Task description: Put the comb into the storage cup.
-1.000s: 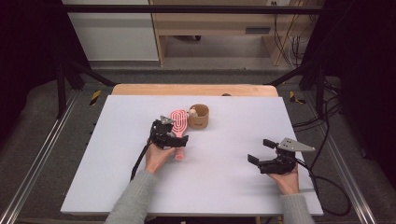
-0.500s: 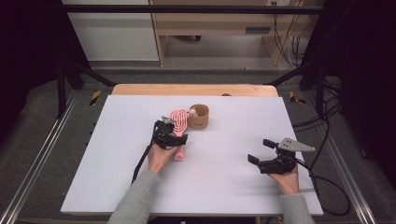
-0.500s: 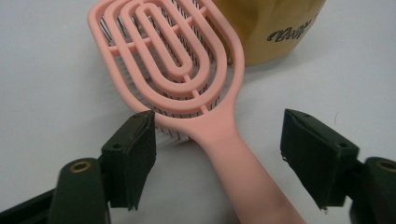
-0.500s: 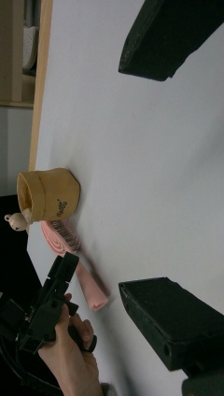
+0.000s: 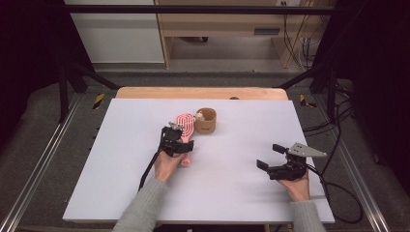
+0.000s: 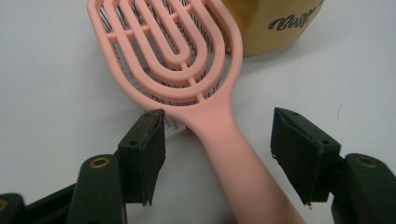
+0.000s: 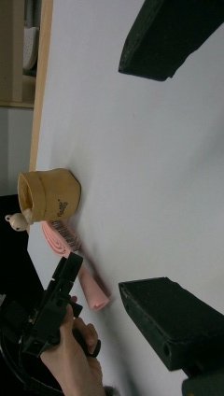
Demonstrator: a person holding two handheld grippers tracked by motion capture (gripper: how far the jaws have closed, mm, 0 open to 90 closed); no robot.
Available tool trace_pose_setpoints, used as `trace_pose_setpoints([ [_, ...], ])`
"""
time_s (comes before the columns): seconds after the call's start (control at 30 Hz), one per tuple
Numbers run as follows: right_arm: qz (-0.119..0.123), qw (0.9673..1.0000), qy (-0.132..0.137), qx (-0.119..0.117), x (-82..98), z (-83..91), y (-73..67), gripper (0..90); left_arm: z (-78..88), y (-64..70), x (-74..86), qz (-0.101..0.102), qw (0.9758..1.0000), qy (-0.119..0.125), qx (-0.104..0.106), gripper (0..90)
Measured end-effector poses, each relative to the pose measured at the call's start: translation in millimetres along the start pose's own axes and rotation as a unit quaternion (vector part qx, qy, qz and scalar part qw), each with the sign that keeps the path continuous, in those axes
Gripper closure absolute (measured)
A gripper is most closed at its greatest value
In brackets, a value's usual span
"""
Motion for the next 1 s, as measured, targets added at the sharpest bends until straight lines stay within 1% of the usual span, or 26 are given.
trace_pose_setpoints([
  [0.13, 0.001, 1.0, -0.001, 0.0, 0.4, -0.6, 0.0, 0.2, 0.0, -0.1, -0.9, 0.008, 1.0, 0.002, 0.001, 39.3],
  [0.2, 0.001, 1.0, 0.0, 0.0, 0.2, -0.3, 0.0, 0.3, -0.4, -1.8, -1.0, 0.015, 0.9999, 0.001, -0.004, 41.4],
  [0.3, 0.001, 1.0, 0.0, 0.0, 0.0, 0.1, 0.2, 0.2, 0.6, -1.9, 0.6, 0.015, 0.9999, -0.004, -0.003, 43.0],
  [0.4, 0.001, 1.0, 0.0, 0.0, 0.1, -0.2, 0.1, 0.2, 1.8, -0.6, 0.5, 0.013, 0.9999, -0.003, -0.003, 44.8],
  [0.47, 0.001, 1.0, -0.001, 0.001, 0.3, -0.4, 0.2, 0.3, 1.0, -0.5, 1.2, 0.019, 0.9998, -0.006, -0.002, 45.8],
  [0.53, 0.001, 1.0, 0.0, 0.001, -0.1, 0.1, 0.2, 0.2, 0.0, -0.7, 2.8, 0.02, 0.9997, -0.011, -0.003, 45.9],
  [0.77, 0.0, 1.0, 0.0, 0.0, -0.1, -0.1, 0.0, 0.2, -1.7, -1.2, 3.2, 0.023, 0.9996, -0.016, 0.001, 47.2],
  [0.87, 0.0, 1.0, 0.002, 0.001, -0.5, 0.1, 0.2, 0.2, -4.3, 0.3, 5.2, 0.032, 0.9992, -0.023, 0.011, 49.2],
  [1.0, 0.0, 1.0, 0.002, 0.001, -0.5, 0.2, 0.2, 0.3, -6.5, 0.6, 6.0, 0.035, 0.999, -0.026, 0.011, 51.8],
])
Point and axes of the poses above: each handheld gripper's, and its own axes: z roughly backward along the jaws, x roughly out of its underside, y roughly to its right, the point moved 10 cm from there along -z, roughly forward along the jaws, and after that the axes turned 4 degrees about z, right-handed, at the moved point
